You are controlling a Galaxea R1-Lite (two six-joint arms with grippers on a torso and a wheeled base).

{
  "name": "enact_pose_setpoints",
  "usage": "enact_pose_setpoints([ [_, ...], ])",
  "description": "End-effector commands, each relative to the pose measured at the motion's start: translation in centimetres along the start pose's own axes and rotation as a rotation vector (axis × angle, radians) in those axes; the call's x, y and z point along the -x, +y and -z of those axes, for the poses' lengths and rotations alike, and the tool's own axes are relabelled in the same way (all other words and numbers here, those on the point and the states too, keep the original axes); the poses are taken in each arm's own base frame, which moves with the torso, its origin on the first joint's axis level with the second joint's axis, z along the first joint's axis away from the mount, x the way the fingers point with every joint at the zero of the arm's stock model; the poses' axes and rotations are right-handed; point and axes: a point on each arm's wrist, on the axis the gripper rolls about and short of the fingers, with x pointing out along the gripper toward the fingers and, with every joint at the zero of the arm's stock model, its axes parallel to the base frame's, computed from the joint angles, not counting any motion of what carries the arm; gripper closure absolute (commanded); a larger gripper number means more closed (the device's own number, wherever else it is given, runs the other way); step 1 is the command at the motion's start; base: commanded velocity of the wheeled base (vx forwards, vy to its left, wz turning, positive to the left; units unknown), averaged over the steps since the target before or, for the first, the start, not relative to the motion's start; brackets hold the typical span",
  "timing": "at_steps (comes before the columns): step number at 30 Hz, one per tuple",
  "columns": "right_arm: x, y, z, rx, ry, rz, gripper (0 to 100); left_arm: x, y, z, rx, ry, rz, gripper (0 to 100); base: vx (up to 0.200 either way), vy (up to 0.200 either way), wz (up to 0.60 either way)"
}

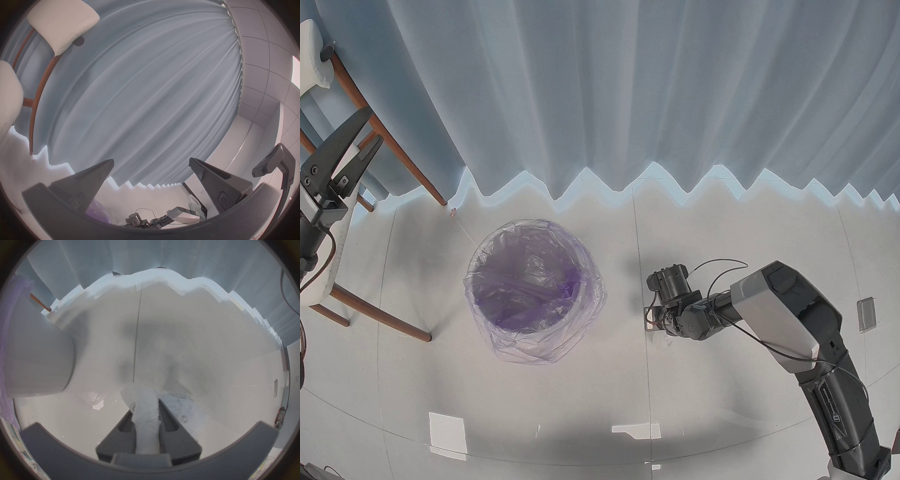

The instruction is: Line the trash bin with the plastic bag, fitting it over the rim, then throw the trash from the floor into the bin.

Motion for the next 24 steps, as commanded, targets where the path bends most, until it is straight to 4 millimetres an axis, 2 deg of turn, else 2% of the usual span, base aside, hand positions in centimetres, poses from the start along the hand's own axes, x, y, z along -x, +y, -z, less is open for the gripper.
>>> enact_pose_setpoints([
  [1,5.0,-0.1,-1.4,-0.027,-0.006,-0.021,100,0.2,0.1,0.3,0.009,0.012,-0.003,0,0.000,0.000,0.00],
  [2,5.0,-0.1,-1.4,-0.027,-0.006,-0.021,100,0.2,0.1,0.3,0.009,0.012,-0.003,0,0.000,0.000,0.00],
  [3,7.0,-0.6,-1.7,-0.041,-0.015,-0.030,100,1.0,0.1,0.8,0.016,0.062,0.008,0,0.000,0.000,0.00],
  [4,7.5,-0.8,-1.7,-0.046,-0.019,-0.031,100,1.5,0.1,0.7,0.010,0.079,0.005,0,0.000,0.000,0.00],
  [7,9.4,-1.3,-2.0,-0.057,-0.053,-0.043,100,3.3,0.4,0.8,0.001,0.155,-0.012,0,0.200,0.000,0.00],
  [9,10.9,-1.8,-2.3,-0.067,-0.084,-0.054,100,4.0,0.2,0.6,-0.010,0.192,0.003,0,0.200,0.000,0.00],
  [10,10.9,-1.8,-2.3,-0.067,-0.084,-0.054,100,4.0,0.2,0.6,-0.010,0.192,0.003,0,0.200,0.000,0.00],
  [11,12.9,-2.0,-2.3,-0.070,-0.107,-0.071,100,4.2,0.1,0.5,-0.020,0.202,0.007,0,0.200,0.000,0.00],
  [12,14.0,-1.9,-2.2,-0.068,-0.119,-0.088,100,4.2,0.1,0.5,-0.018,0.203,0.006,0,0.200,0.000,0.00],
  [17,18.6,-2.0,-1.5,-0.076,-0.169,-0.155,100,4.3,0.1,0.7,-0.009,0.211,0.008,0,0.200,0.000,0.00],
  [18,18.7,-2.0,-1.5,-0.076,-0.172,-0.157,100,4.3,0.2,0.7,-0.008,0.212,0.008,0,0.200,0.000,0.00],
  [19,20.8,-1.8,-1.1,-0.077,-0.205,-0.194,100,4.3,0.2,0.9,-0.006,0.216,0.009,0,0.200,0.000,0.00],
  [20,21.9,-1.5,-0.8,-0.073,-0.223,-0.218,100,4.3,0.2,0.9,-0.009,0.214,0.013,0,0.200,0.000,0.00],
  [21,22.2,-1.5,-0.8,-0.075,-0.228,-0.223,100,4.3,0.2,0.9,-0.009,0.214,0.013,0,0.200,0.000,0.00],
  [22,24.8,-0.7,0.1,-0.061,-0.264,-0.288,100,4.1,0.2,0.8,-0.012,0.213,0.020,0,0.200,0.000,0.00],
  [24,26.9,0.3,1.4,-0.033,-0.271,-0.352,100,4.1,0.1,0.7,-0.013,0.211,0.023,0,0.000,0.000,0.00],
])
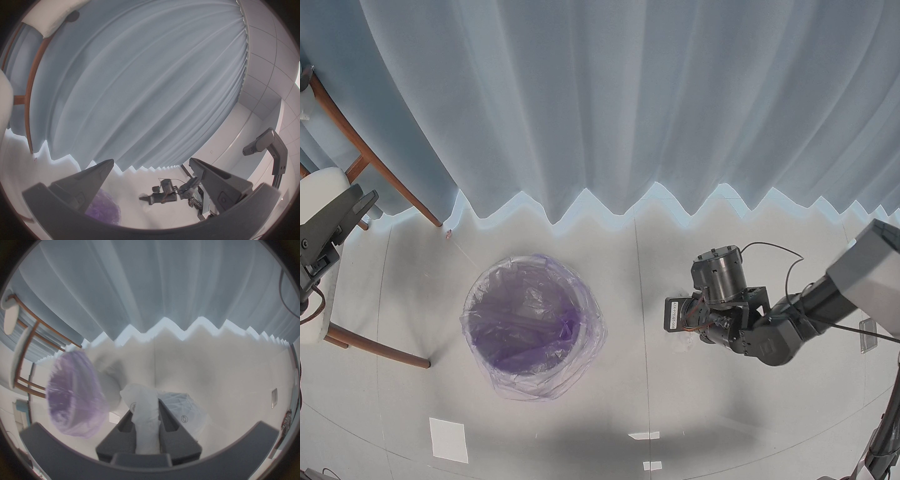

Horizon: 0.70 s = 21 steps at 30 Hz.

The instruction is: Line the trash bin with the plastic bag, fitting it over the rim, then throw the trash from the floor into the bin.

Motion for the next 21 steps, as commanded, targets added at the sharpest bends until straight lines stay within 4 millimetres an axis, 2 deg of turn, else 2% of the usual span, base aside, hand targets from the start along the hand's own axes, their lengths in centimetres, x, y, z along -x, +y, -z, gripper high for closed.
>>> enact_pose_setpoints([
  [1,9.2,3.8,0.8,0.039,-0.101,-0.224,100,0.1,-0.2,0.0,0.002,0.002,0.007,0,0.000,0.000,0.00],
  [7,10.9,8.2,4.7,0.121,-0.066,-0.362,100,0.1,-1.3,0.1,0.085,0.004,0.047,0,0.000,0.000,0.00],
  [8,11.0,8.6,5.2,0.126,-0.070,-0.379,100,0.1,-1.4,0.1,0.109,0.005,0.048,0,0.000,0.200,0.00],
  [11,11.3,9.3,6.6,0.135,-0.093,-0.430,100,0.4,-2.1,0.0,0.156,0.003,0.061,0,0.000,0.200,0.00],
  [14,10.7,9.5,7.8,0.143,-0.102,-0.452,100,0.6,-2.5,-0.1,0.170,0.002,0.070,0,0.000,0.200,0.00],
  [21,8.9,10.2,8.7,0.163,-0.164,-0.469,100,0.5,-2.5,0.0,0.174,0.005,0.073,0,0.000,0.200,0.00],
])
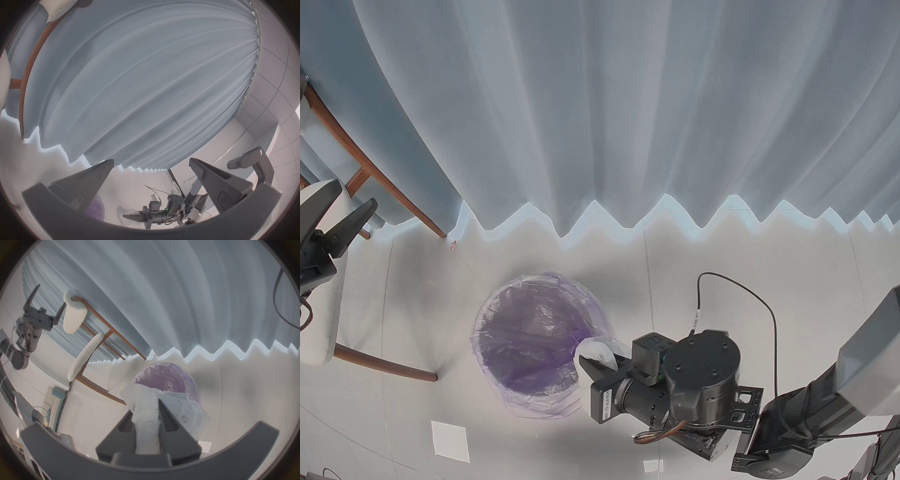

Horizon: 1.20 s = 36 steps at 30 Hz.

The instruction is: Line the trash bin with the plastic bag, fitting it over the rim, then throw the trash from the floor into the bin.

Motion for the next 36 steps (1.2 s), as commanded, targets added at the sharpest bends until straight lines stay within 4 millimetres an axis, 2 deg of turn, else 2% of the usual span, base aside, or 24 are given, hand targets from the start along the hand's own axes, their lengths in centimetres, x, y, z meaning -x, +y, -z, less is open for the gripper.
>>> enact_pose_setpoints([
  [1,-1.6,-0.1,2.5,0.046,0.038,0.004,100,0.1,-0.3,0.0,-0.004,0.000,0.008,0,0.000,0.200,0.00],
  [6,-2.9,-0.2,1.9,0.046,0.002,0.012,100,0.1,-0.1,0.5,0.007,0.016,0.012,0,0.000,0.200,0.00],
  [11,-4.3,-0.5,2.5,0.045,0.007,0.030,100,0.0,-0.2,0.8,0.019,0.032,0.028,0,0.000,0.200,0.00],
  [15,-7.5,-2.5,2.4,0.055,-0.035,0.089,100,-0.1,-0.2,0.8,0.019,0.032,0.030,0,0.000,0.100,0.00],
  [19,-9.7,-5.0,2.2,0.071,-0.089,0.144,100,0.0,-0.3,1.2,0.028,0.055,0.047,0,0.000,0.000,0.00],
  [22,-11.1,-6.5,3.1,0.090,-0.088,0.178,100,0.1,-0.4,1.6,0.040,0.098,0.072,0,0.000,0.000,0.00],
  [27,-12.1,-7.8,4.6,0.104,-0.074,0.201,100,0.1,-0.4,1.6,0.040,0.109,0.077,0,0.000,0.000,0.00],
  [31,-13.3,-8.5,4.5,0.101,-0.109,0.212,100,0.1,-0.4,1.7,0.044,0.111,0.079,0,0.000,0.000,0.00],
  [35,-13.4,-8.8,4.2,0.098,-0.121,0.221,100,0.1,-0.4,1.7,0.041,0.112,0.080,0,0.000,0.000,0.00],
  [36,-13.3,-8.8,4.3,0.099,-0.119,0.223,0,0.1,-0.4,1.7,0.042,0.112,0.080,0,0.000,0.000,0.00],
])
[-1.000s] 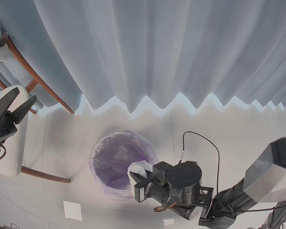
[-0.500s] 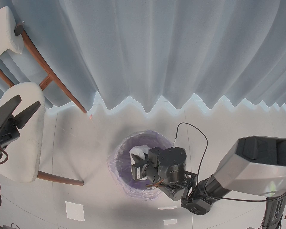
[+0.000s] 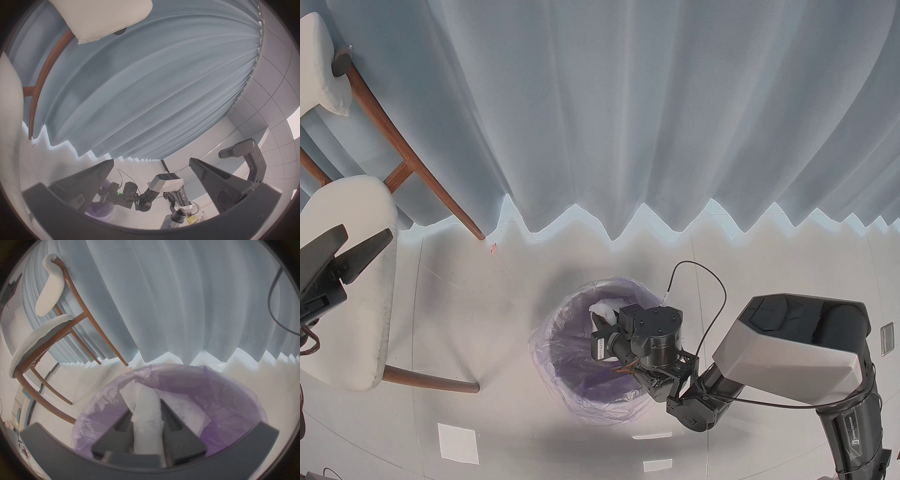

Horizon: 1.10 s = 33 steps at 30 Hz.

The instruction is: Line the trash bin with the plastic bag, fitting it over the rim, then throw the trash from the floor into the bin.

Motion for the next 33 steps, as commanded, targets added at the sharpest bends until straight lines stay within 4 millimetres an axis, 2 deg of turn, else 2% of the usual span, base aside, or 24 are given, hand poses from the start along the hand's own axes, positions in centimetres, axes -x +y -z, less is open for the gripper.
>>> enact_pose_setpoints([
  [1,-0.4,-0.3,0.9,0.003,0.016,0.010,0,0.0,0.0,0.1,0.002,0.002,0.000,0,0.000,0.000,0.00],
  [6,0.5,-0.4,-0.4,-0.013,-0.031,0.002,0,0.0,0.0,0.3,0.011,0.008,0.003,0,0.000,0.000,0.00],
  [10,2.7,-0.5,-1.9,-0.017,-0.027,-0.005,0,0.0,0.0,0.5,0.006,0.014,0.011,0,0.000,0.000,0.00],
  [13,5.1,-0.6,-3.6,-0.028,-0.048,-0.019,0,0.0,0.1,0.7,-0.019,0.018,0.007,0,0.000,0.000,0.00],
  [14,7.1,-0.6,-4.6,-0.030,-0.053,-0.030,0,0.0,0.2,0.9,-0.051,0.024,0.009,0,0.000,0.000,0.00],
  [15,7.3,-0.6,-4.6,-0.027,-0.051,-0.032,0,0.0,0.2,1.0,-0.054,0.025,0.009,0,0.000,0.000,0.00],
  [16,8.9,-0.9,-5.3,-0.024,-0.050,-0.028,0,0.0,0.3,1.1,-0.079,0.030,0.009,0,0.000,0.000,0.00],
  [17,8.9,-0.9,-5.3,-0.024,-0.050,-0.028,0,0.0,0.3,1.1,-0.079,0.030,0.009,0,0.000,0.000,0.00],
  [18,12.7,-1.6,-6.8,-0.023,-0.059,-0.015,0,0.1,0.2,1.4,-0.142,0.032,0.009,0,0.000,0.000,0.00],
  [20,14.9,-2.0,-7.8,-0.022,-0.074,0.011,0,0.2,0.2,1.3,-0.178,0.025,0.002,0,0.000,0.000,0.00],
  [23,17.7,-3.2,-8.9,0.015,-0.098,0.104,0,0.4,-0.4,0.9,-0.230,0.005,-0.001,0,0.000,0.000,0.00],
  [27,21.8,-6.4,-10.2,0.082,-0.114,0.281,0,1.2,-2.2,0.8,-0.295,-0.014,0.012,0,0.000,0.000,0.00],
  [29,22.4,-6.8,-10.4,0.084,-0.120,0.292,0,1.3,-2.5,0.8,-0.303,-0.011,0.020,0,0.000,0.000,0.00],
  [30,24.3,-7.8,-11.2,0.071,-0.146,0.322,0,1.8,-3.5,1.2,-0.332,-0.002,0.039,0,0.000,0.000,0.00],
  [33,26.4,-9.7,-11.6,0.066,-0.147,0.400,0,3.0,-5.1,2.2,-0.369,-0.021,0.025,0,0.000,0.000,0.00],
])
